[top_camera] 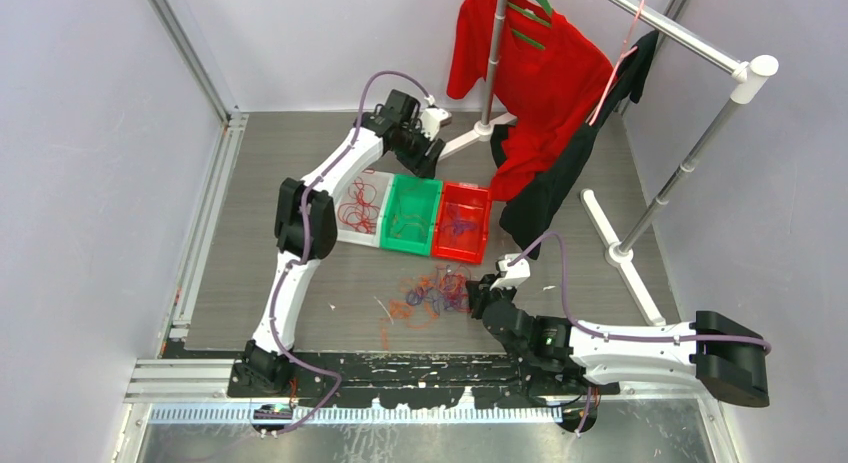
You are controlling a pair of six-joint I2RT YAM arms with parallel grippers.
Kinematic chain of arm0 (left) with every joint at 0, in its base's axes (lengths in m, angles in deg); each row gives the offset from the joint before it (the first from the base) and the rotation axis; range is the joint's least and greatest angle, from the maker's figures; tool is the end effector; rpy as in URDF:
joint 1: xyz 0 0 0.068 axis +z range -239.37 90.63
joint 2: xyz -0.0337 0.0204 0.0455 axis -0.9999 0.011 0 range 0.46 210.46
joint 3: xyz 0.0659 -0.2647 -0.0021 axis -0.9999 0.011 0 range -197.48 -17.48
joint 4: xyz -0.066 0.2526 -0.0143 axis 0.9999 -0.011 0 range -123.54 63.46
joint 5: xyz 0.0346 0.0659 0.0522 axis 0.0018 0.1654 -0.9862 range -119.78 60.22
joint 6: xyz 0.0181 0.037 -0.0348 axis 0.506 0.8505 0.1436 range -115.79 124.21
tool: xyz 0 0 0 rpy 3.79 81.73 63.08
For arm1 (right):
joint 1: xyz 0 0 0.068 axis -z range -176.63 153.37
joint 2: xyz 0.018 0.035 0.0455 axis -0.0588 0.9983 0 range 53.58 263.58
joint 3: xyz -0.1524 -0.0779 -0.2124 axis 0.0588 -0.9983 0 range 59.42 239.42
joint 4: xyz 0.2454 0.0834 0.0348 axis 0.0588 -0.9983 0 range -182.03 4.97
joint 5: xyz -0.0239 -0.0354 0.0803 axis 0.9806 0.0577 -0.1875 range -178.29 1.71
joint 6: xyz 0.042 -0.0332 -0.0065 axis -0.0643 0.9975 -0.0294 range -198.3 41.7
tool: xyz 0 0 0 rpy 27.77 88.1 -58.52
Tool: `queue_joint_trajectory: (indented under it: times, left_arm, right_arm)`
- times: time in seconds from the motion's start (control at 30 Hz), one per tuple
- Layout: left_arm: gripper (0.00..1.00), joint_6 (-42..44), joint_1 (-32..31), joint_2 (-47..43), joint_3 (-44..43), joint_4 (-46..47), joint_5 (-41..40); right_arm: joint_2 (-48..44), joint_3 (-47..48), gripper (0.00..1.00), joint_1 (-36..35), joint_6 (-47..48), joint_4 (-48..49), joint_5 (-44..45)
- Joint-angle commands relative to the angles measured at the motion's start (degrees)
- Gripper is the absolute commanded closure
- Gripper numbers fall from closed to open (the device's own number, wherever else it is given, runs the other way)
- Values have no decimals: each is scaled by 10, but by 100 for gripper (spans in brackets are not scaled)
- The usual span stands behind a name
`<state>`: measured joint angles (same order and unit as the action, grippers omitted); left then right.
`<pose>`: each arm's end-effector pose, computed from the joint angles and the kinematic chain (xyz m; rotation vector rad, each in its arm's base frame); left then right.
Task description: Untangle the cables
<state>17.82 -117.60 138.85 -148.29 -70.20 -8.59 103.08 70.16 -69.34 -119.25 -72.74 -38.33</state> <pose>0.4656 -0.2646 0.2324 1.0294 2.2397 -0.5663 0.0748 0.1486 0.1645 0.0067 1.8893 0.4784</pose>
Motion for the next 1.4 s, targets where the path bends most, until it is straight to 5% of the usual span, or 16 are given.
queue_joint_trajectory:
  times: [0.0, 0.17, 0.43, 0.63, 1.1, 1.27, 1.37]
  left_arm:
    - [40, -29, 5, 18, -37, -41, 27]
    - [48, -44, 8, 33, -52, -68, 53]
    - [100, -86, 17, 2, -27, -13, 112]
    - [100, -126, 24, -53, 33, 87, 122]
    - [100, -152, 34, -159, 82, 90, 146]
    - [91, -124, 38, -186, 107, 28, 120]
    - [89, -85, 41, -242, 212, 42, 125]
  right_arm:
    - [-1, 18, 89, -2, -12, 14, 17]
    - [9, 23, 89, -2, -9, 15, 17]
    - [10, 25, 89, -2, -10, 13, 23]
    - [15, 26, 90, -2, -18, 10, 26]
    - [-8, 16, 92, -2, -33, -2, 51]
    - [15, 60, 67, -2, 24, 11, 75]
    - [58, 108, 58, -2, 65, 20, 81]
